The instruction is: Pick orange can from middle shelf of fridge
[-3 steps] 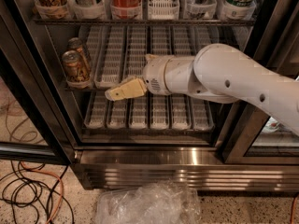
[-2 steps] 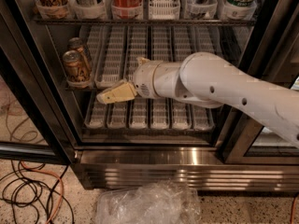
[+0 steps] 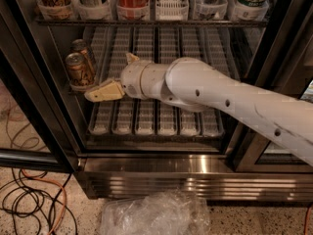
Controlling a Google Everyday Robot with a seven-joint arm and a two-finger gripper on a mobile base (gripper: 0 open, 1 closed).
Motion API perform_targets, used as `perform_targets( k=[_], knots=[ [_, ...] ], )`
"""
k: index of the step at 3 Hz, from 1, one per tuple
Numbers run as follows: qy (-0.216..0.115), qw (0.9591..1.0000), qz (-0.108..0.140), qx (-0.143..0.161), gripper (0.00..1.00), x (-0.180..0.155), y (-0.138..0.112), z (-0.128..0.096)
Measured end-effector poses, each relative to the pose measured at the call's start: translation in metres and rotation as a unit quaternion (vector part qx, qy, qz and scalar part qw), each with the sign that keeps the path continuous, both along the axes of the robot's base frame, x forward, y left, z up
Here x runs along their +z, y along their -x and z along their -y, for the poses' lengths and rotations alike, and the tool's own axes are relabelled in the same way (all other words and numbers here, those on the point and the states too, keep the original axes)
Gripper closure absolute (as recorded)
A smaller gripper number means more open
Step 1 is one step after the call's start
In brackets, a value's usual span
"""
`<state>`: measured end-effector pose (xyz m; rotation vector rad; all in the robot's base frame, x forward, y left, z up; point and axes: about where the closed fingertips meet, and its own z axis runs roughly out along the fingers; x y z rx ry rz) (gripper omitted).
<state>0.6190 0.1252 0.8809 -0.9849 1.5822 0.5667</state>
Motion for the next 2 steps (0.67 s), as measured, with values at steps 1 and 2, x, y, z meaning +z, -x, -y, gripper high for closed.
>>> perform_targets(
  k=[1,2],
  knots=[
    [-0.028,0.9995,0.001,0.011,0.0,-0.009,-0.004,-0.028],
    [-0.076,0.9964,0.007,0.035,0.0,-0.019,-0.016,-0.076]
  ],
)
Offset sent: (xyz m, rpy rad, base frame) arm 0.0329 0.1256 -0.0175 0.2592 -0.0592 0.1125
